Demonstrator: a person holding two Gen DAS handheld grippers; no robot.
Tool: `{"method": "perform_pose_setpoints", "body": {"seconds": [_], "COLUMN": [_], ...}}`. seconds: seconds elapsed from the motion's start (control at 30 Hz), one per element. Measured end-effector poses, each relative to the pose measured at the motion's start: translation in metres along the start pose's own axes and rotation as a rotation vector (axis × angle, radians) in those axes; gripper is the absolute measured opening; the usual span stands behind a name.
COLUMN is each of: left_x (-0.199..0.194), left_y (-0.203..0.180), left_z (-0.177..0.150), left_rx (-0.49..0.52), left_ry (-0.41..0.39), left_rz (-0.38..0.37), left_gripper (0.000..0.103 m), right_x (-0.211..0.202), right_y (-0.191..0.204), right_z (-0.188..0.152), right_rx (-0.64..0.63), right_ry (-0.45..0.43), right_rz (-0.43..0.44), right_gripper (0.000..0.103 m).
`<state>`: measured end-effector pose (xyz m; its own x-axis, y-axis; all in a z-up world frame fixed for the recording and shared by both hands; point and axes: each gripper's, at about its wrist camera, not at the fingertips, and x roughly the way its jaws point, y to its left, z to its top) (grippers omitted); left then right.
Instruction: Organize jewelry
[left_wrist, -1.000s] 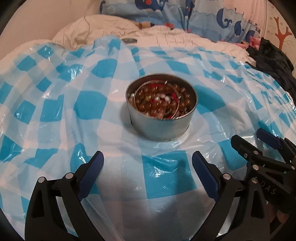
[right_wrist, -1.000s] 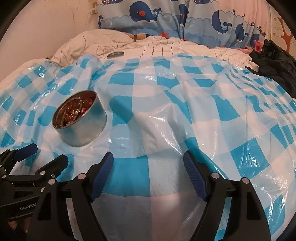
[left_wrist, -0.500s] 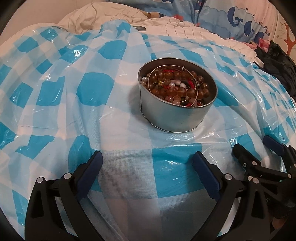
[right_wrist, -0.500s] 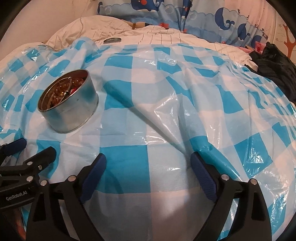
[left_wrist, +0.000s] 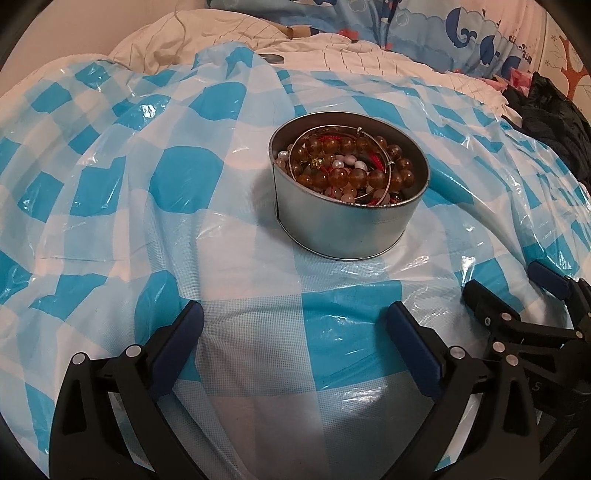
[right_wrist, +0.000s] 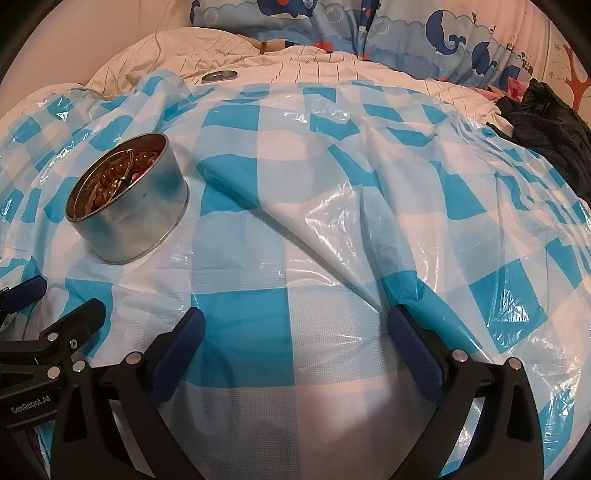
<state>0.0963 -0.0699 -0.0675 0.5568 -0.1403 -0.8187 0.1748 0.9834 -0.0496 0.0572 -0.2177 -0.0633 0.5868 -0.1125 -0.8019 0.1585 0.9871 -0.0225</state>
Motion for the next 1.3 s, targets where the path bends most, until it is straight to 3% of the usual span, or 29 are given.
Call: {"method": "perform_pose_setpoints", "body": {"seconds": [0.6,0.67,0.73,0.8,0.83,1.03,1.2,1.3], "left_x": [0.001,0.0,-0.005,-0.012,-0.016,-0.043,-0.022,-0.022], "left_y": [0.0,-0.002,-0.007,-0.018,-0.022,-0.029,-0.023,-0.013], "left_z": [-0.005,-0.003,-0.002,0.002,0.003,0.007,0.002,-0.001], "left_rx": [0.02,0.015,-0.004,0.011,0.021,0.015,0.006,-0.029], "left_ry": [-0.025,-0.007,0.032,0.044,0.036,-0.039,0.03,0.007], "left_rz": [-0.011,0.011,0.096,0.242,0.255,0.24,0.227,0.227], "left_gripper": [0.095,0.095,0.095,0.095,0.095,0.095,0.095,0.095], "right_x": [0.001,0.001,0.001,0.0,0.0,0.0,0.0,0.001], "right_y": [0.001,0.001,0.001,0.002,0.001,-0.001,-0.004,-0.006], "right_z": [0.0,0.0,0.0,-0.001,-0.001,-0.002,-0.001,0.0], "right_rx": [-0.005,-0.003,-0.002,-0.005,-0.004,-0.008,-0.008,-0.01], "right_ry": [0.001,0.002,0.002,-0.001,-0.001,-0.002,-0.001,0.0], "right_rz": [-0.006,-0.004,-0.002,-0.005,-0.004,-0.005,-0.002,-0.002], "right_gripper": [0.095,0.095,0.095,0.095,0.095,0.095,0.095,0.095]}}
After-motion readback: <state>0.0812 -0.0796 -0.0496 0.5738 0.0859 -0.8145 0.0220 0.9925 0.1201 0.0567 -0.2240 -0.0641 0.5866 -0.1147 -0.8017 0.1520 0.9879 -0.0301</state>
